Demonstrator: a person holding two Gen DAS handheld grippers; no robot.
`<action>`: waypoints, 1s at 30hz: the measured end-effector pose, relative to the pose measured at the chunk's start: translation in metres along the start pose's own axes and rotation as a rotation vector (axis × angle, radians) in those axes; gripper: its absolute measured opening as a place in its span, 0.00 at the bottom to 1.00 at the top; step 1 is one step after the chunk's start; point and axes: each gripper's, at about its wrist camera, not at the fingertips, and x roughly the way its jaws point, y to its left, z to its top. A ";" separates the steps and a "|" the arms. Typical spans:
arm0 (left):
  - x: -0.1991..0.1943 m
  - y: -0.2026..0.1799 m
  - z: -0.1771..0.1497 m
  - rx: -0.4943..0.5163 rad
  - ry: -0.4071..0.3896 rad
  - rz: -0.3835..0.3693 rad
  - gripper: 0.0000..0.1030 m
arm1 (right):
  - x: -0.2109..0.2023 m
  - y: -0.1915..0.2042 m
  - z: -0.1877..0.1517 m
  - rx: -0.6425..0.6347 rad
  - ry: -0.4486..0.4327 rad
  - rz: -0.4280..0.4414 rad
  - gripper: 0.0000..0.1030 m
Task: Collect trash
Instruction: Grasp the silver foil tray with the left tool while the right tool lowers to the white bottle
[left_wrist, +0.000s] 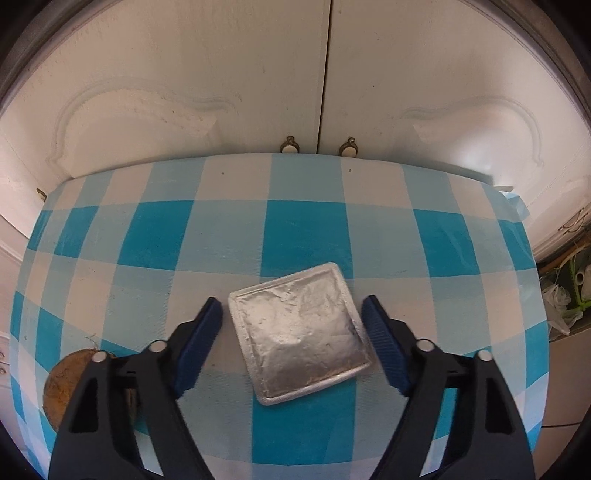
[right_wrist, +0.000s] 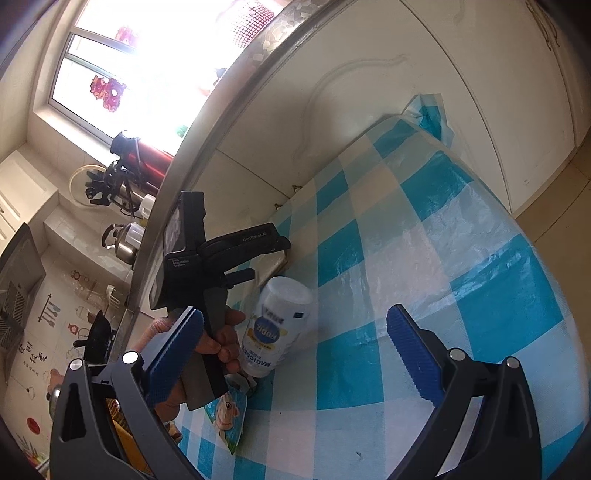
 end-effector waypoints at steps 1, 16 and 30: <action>-0.001 0.001 -0.001 0.006 -0.004 -0.002 0.69 | 0.002 0.000 0.000 -0.002 0.009 -0.005 0.96; -0.036 0.003 -0.047 0.147 -0.001 -0.123 0.64 | 0.019 0.010 -0.009 -0.082 0.059 -0.062 0.93; -0.057 0.010 -0.084 0.149 0.041 -0.237 0.63 | 0.031 0.017 -0.018 -0.118 0.145 -0.064 0.70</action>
